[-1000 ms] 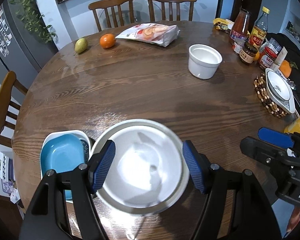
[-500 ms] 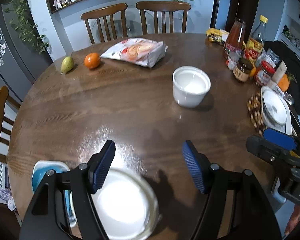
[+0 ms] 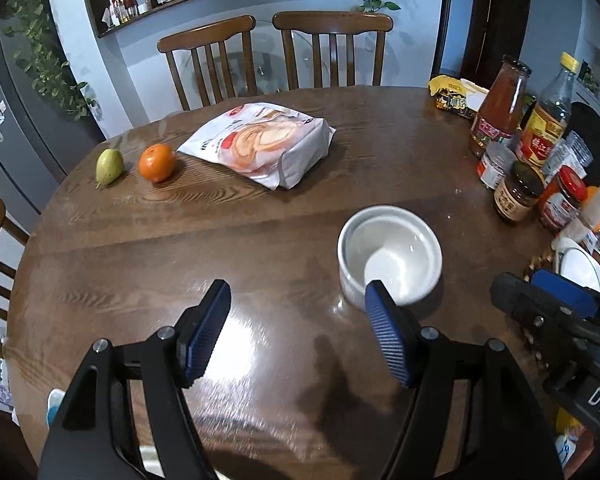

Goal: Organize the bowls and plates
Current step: 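Move the left gripper to the small white bowl and close on its rim, then lift the small white bowl with the left gripper and carry it over the nested bowls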

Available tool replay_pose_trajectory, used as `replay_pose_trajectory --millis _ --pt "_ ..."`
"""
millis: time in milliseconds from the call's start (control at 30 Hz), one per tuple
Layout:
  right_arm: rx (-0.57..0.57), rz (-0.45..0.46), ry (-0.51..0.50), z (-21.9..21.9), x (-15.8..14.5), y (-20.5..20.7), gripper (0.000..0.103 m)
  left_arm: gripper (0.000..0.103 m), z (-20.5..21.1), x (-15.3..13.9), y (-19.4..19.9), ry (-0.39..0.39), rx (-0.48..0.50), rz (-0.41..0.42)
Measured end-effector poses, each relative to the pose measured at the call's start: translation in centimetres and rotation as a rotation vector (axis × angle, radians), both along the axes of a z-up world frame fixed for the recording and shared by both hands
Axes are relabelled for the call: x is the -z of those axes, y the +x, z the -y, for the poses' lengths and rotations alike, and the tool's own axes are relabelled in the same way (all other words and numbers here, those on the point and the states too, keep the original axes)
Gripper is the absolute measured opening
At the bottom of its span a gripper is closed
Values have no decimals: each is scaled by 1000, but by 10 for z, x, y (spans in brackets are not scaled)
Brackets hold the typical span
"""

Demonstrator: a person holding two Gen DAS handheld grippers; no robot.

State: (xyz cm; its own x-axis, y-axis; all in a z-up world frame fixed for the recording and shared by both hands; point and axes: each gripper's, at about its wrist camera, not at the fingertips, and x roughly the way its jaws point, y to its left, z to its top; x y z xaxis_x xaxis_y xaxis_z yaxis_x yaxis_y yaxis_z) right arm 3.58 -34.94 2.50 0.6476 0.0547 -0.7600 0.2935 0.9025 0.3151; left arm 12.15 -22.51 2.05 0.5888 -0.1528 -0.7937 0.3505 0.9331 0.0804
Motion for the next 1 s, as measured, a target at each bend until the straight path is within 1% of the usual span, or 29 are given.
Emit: replay_pose_trajectory --millis 200,300,467,700,767,800,867,933,967,1000 --pt "11 -21 3 7 7 22 56 69 12 7 22 1 12 -11" --pt "12 -28 13 11 11 31 56 69 16 14 34 0 10 -33" --pt "15 -52 -2 14 20 49 56 68 21 28 50 20 10 -76" --pt "5 -109 25 14 41 70 55 68 31 45 57 55 30 -122" --pt "-4 -118 30 13 45 73 54 68 33 49 59 64 31 -129" --pt "-6 -122 32 13 47 74 52 65 34 52 60 69 33 -135" --pt "-12 -126 40 13 51 77 46 55 35 56 61 70 35 -153" --pt "-17 -132 42 12 54 79 45 51 35 58 63 55 40 -173" --pt "-19 -134 45 13 55 79 41 49 35 59 63 53 43 -177" --pt "-24 -138 51 13 57 81 35 45 37 59 62 51 48 -181"
